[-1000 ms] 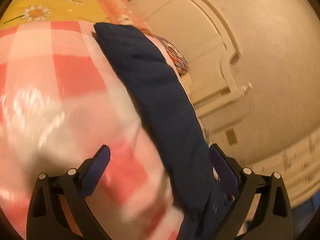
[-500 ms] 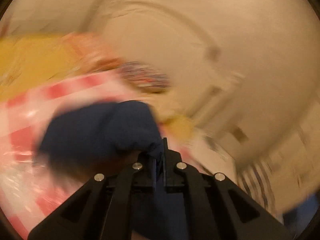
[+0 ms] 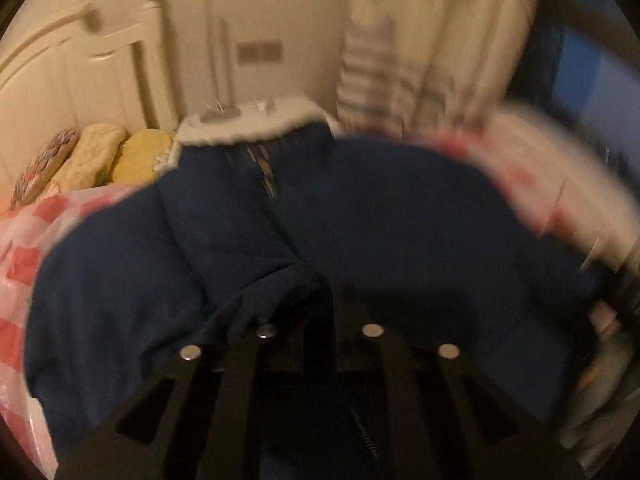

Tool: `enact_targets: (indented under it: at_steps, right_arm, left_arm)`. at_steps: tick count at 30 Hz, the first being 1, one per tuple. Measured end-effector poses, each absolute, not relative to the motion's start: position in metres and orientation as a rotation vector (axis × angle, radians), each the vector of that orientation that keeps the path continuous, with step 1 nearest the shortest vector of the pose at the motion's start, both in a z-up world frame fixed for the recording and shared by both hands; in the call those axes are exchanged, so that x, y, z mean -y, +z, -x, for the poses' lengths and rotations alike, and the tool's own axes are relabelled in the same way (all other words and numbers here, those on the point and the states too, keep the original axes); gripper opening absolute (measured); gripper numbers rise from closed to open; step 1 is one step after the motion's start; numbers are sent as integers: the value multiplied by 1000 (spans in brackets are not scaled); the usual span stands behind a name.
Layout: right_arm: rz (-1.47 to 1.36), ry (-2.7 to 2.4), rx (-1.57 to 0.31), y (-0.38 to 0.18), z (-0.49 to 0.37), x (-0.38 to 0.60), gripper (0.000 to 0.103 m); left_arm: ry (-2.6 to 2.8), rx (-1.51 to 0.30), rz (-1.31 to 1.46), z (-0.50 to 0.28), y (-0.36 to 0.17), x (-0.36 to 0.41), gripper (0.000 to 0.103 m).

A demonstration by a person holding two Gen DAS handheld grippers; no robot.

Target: Fold large clothes

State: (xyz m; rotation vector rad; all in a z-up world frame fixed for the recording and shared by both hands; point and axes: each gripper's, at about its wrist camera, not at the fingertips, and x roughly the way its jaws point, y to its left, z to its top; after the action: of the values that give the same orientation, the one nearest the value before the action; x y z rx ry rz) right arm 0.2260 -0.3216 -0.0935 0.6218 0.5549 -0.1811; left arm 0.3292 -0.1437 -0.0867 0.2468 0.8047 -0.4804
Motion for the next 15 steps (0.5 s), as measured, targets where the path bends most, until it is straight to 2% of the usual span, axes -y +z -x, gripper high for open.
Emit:
enact_targets:
  at_steps: [3,4,6,8,10,13,15]
  right_arm:
    - [-640,-178,-557,-95,-227,322,97]
    - [-628,-174,-558,-94,-228,319,97]
    - [-612,-169,-561,-92,-229,320,97]
    - [-614,-165,-560,-92,-231,320,97]
    - [-624,-164,-554,-93,-225,324,97]
    - [-627,-159,-558,-95,-224,327,97]
    - [-601,-155,-566,-94,-227,322,97]
  left_arm:
    - [-513,-764,-400,-304,-98,151,46]
    - [-536,-757,-401,-295,-91,148,59]
    - [-556,-683,-339,-273,-65,126,65]
    - [-558,-540,-232,-242,-32,87,85]
    - [-507,-432,-120,-222,-13,44,97]
    - [-320,-448,15,-226,-16,-17,98]
    - [-76,-542,-6,-244,-34,-50,85]
